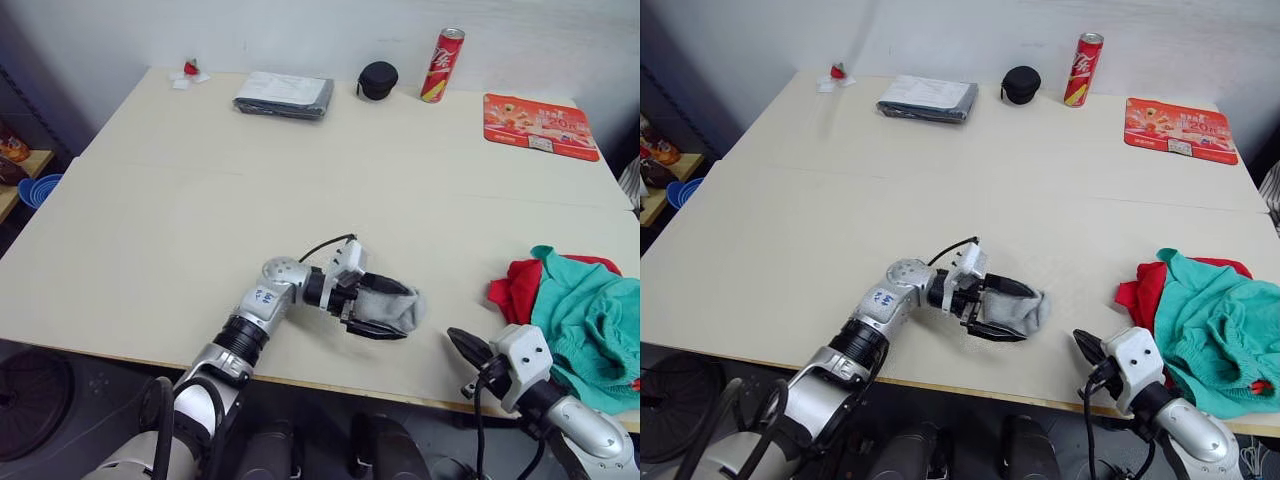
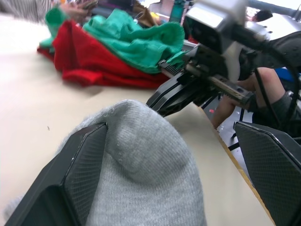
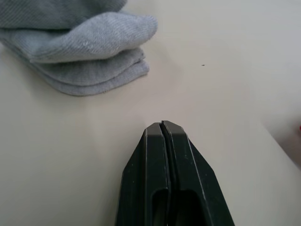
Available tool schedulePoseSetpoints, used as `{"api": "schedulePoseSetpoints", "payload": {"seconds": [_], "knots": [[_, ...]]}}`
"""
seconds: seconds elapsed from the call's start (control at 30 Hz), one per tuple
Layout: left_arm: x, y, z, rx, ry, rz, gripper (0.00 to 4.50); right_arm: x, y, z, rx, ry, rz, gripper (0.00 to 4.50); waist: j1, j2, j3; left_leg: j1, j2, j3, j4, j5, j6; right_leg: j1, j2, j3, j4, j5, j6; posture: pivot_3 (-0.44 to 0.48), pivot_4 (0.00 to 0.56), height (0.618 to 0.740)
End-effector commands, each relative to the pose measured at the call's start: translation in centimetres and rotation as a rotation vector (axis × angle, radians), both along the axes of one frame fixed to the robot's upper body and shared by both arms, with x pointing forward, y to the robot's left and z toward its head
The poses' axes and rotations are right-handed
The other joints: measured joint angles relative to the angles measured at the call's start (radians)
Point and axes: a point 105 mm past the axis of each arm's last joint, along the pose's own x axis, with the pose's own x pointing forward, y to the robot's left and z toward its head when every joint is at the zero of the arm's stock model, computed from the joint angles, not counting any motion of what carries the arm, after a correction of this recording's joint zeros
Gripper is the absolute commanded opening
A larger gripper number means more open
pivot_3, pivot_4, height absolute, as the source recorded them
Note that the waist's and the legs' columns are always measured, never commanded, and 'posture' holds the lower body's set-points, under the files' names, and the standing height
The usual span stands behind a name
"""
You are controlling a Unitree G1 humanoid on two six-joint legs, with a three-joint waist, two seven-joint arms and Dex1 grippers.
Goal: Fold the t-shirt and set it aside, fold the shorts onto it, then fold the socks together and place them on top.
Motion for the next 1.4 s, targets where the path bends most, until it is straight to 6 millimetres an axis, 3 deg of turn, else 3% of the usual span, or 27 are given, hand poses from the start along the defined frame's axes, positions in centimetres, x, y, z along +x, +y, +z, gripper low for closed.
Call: {"api": "schedulePoseSetpoints", "payload": {"seconds": [0.03, 0.2, 0.27, 0.37, 0.47, 0.57, 0.67, 0.7, 0.83, 1.03, 1.13, 1.27, 1.4], "knots": [[-0.7, 1.1, 3.1, -0.048, -0.108, -0.080, 4.49, -0.3, -0.2, 2.0, 0.041, -0.068, -0.008, 0.00, 0.000, 0.000, 0.000, 0.000, 0.000, 0.000, 0.000, 0.000, 0.000, 0.000, 0.000, 0.000, 0.000, 0.000, 0.000, 0.000, 0.150, 0.740], [-0.4, 3.2, 4.3, -0.002, -0.141, -0.097, 4.49, -0.1, -0.4, 3.7, 0.078, -0.103, 0.026, 0.00, 0.000, 0.000, 0.000, 0.000, 0.000, 0.000, 0.000, 0.000, 0.001, 0.001, -0.001, 0.000, 0.000, 0.000, 0.000, 0.000, 0.150, 0.740], [0.4, 3.8, 4.6, -0.009, -0.132, -0.052, 4.09, 0.2, -0.1, 5.3, 0.089, -0.154, 0.051, 0.00, -0.001, 0.000, 0.000, 0.000, 0.000, 0.000, 0.000, 0.000, 0.001, 0.001, -0.001, -0.001, 0.000, 0.000, 0.000, 0.000, 0.150, 0.740], [1.4, 4.3, 3.9, 0.009, -0.125, 0.021, 3.23, 0.7, 1.6, 7.8, 0.120, -0.217, 0.137, 0.00, -0.002, 0.000, 0.000, 0.000, 0.000, -0.001, 0.000, 0.000, 0.002, 0.001, 0.000, -0.001, 0.000, 0.000, 0.000, 0.000, 0.150, 0.740], [2.1, 4.0, 2.4, 0.024, -0.092, 0.086, 2.19, 1.2, 5.3, 10.1, 0.143, -0.266, 0.293, 0.00, -0.005, 0.000, 0.000, 0.000, 0.000, 0.000, 0.000, 0.000, 0.002, 0.001, 0.000, 0.000, 0.001, 0.000, 0.000, 0.000, 0.150, 0.740], [1.1, 3.2, 1.0, 0.014, -0.064, 0.051, 1.21, 2.0, 8.1, 9.6, 0.083, -0.251, 0.399, 0.00, -0.003, 0.000, 0.000, 0.000, 0.000, -0.001, 0.000, 0.000, 0.002, 0.000, 0.000, -0.001, 0.001, 0.000, 0.000, 0.000, 0.150, 0.740], [1.4, 2.0, -0.2, 0.011, -0.060, 0.104, 0.19, 2.9, 9.2, 7.5, 0.018, -0.216, 0.437, 0.00, 0.005, 0.000, 0.000, -0.003, 0.000, -0.002, 0.000, -0.001, 0.003, 0.000, 0.000, -0.004, 0.001, 0.000, 0.000, 0.000, 0.150, 0.740], [1.5, 1.7, -0.7, 0.028, -0.063, 0.120, 0.06, 3.4, 9.2, 6.9, 0.009, -0.206, 0.428, 0.00, 0.006, 0.000, 0.000, -0.007, -0.001, -0.003, 0.002, -0.001, 0.004, -0.002, -0.001, -0.006, 0.001, 0.000, 0.000, 0.000, 0.150, 0.740], [1.6, 0.9, -2.1, 0.098, -0.084, 0.132, 0.06, 5.2, 7.4, 5.0, 0.033, -0.183, 0.325, 0.00, 0.003, 0.000, 0.000, -0.010, -0.003, -0.002, 0.004, -0.001, 0.007, -0.002, -0.001, -0.006, 0.000, 0.002, 0.003, 0.000, 0.150, 0.740], [2.5, 0.3, -3.6, 0.138, -0.050, 0.228, 0.06, 5.0, 4.6, 1.2, 0.006, -0.111, 0.290, 0.00, 0.002, 0.000, 0.000, -0.009, -0.003, -0.002, 0.004, 0.000, 0.008, -0.002, -0.002, -0.006, 0.000, 0.002, 0.004, 0.000, 0.150, 0.740], [2.0, 0.7, -3.7, 0.144, -0.068, 0.193, 0.06, 5.0, 2.0, 0.2, 0.012, -0.102, 0.204, 0.00, 0.002, -0.001, 0.000, -0.007, -0.003, -0.002, 0.004, 0.000, 0.008, 0.000, -0.002, -0.006, 0.000, 0.002, 0.004, 0.000, 0.150, 0.740], [2.1, 1.2, -3.3, 0.128, -0.077, 0.189, 0.06, 5.3, 0.4, 0.9, 0.072, -0.141, 0.132, 0.00, 0.001, -0.001, 0.000, -0.006, -0.003, -0.002, 0.004, 0.000, 0.008, 0.002, -0.002, -0.006, 0.000, 0.002, 0.004, 0.000, 0.150, 0.740], [2.0, 1.3, -2.3, 0.091, -0.088, 0.174, 0.06, 5.2, 1.1, 3.1, 0.157, -0.181, 0.153, 0.00, -0.002, 0.000, 0.000, -0.006, -0.002, -0.003, 0.004, 0.000, 0.007, 0.001, -0.002, -0.006, 0.000, 0.002, 0.004, 0.000, 0.150, 0.740]]}}
